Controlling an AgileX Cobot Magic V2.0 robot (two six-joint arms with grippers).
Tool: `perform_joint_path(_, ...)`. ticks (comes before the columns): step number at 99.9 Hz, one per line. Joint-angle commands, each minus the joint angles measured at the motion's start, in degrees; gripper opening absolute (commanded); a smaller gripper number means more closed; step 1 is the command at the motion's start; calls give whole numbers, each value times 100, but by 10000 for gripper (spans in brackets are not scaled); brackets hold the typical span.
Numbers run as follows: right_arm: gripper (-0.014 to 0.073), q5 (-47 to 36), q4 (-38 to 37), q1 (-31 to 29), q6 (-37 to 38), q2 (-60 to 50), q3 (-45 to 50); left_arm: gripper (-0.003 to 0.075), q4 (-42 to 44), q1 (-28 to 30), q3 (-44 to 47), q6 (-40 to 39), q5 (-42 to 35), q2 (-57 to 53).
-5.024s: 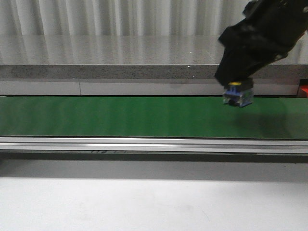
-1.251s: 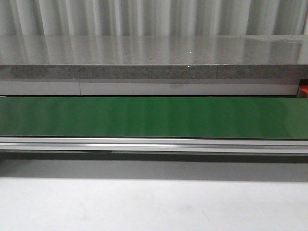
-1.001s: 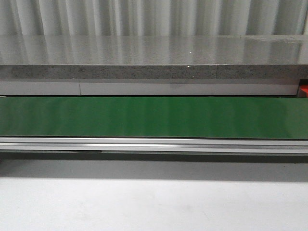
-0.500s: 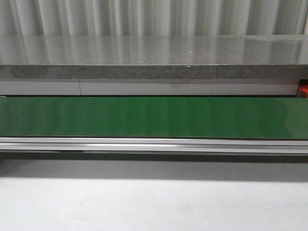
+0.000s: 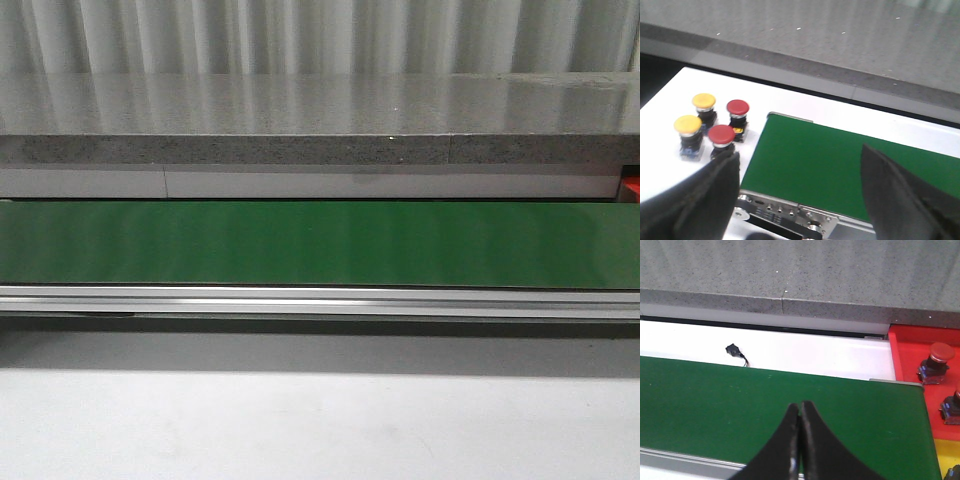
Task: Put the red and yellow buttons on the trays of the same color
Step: 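Move the left gripper back over the button cluster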
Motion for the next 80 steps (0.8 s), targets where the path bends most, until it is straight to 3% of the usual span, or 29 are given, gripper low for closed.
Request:
perform_joint_path(1, -67, -385, 12, -8, -63, -18, -147, 500, 574, 145, -402, -830, -366, 640)
perform_joint_path(48, -67, -391, 12, -8, -63, -18, -147, 500, -89, 1464, -1981, -916, -331, 4049)
perform_joint_path(80, -67, -391, 12, -8, -63, -18, -147, 500, -200, 1599, -2532, -891, -353, 5623)
